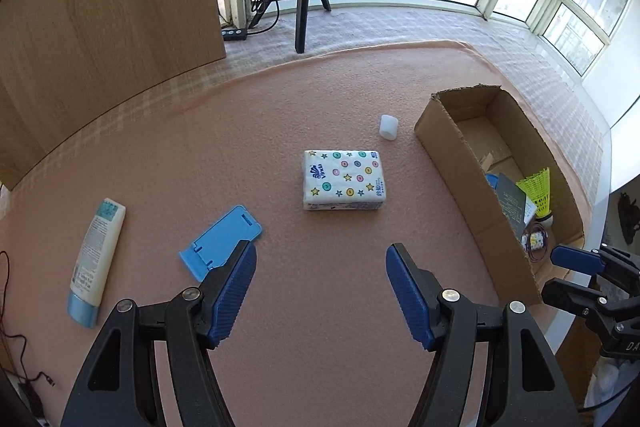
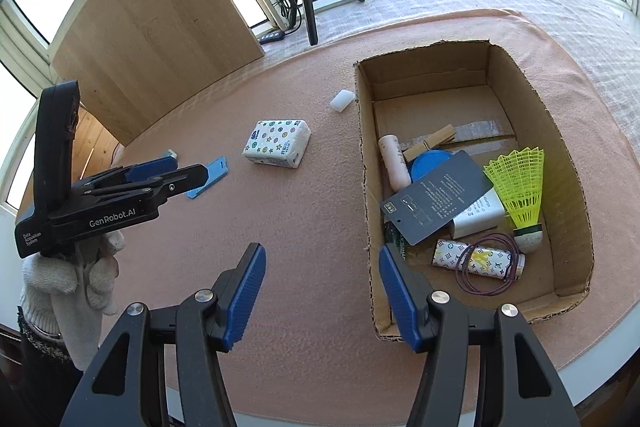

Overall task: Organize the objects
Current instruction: 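Move the open left gripper to the white lotion tube and straddle it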

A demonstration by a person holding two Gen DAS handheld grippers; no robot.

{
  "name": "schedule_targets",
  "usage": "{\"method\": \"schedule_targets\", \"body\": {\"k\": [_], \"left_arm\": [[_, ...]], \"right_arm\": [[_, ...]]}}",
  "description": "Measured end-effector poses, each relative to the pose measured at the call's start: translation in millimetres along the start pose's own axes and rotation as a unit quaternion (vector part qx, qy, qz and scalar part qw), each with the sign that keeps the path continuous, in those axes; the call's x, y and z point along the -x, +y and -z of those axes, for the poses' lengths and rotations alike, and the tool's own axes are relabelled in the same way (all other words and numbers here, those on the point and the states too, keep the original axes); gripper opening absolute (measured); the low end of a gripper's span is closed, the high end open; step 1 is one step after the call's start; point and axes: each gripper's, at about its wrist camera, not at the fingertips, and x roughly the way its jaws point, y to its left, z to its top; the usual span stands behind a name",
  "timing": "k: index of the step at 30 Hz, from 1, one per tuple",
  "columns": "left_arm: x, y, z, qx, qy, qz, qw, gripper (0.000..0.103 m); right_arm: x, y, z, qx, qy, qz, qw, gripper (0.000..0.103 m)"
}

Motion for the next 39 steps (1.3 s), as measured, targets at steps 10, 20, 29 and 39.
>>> {"method": "schedule_targets", "body": {"k": [10, 20, 29, 39], "left_arm": [[4, 140, 18, 0.094, 0.013, -0.058, 0.9938, 0.070], [-6, 246, 27, 0.169, 0.025, -0.026, 0.9850, 0.059], [-41, 281, 28, 0.189, 0.059, 0.013, 0.9801, 0.046], [-46, 286, 39, 0.203, 0.045, 0.061, 0.9762, 0.040]], "right_arm": [[-26, 50, 3, 0.029, 0.016, -0.016, 0.999, 0.055], [-57, 113, -2, 0.049, 0.024, -0.043, 0.998, 0.055], [-74, 155, 3, 0.066, 0.036, -0.054, 0.996, 0.055], [-88, 160, -5, 0.055, 0.047, -0.055, 0.996, 0.055]]}}
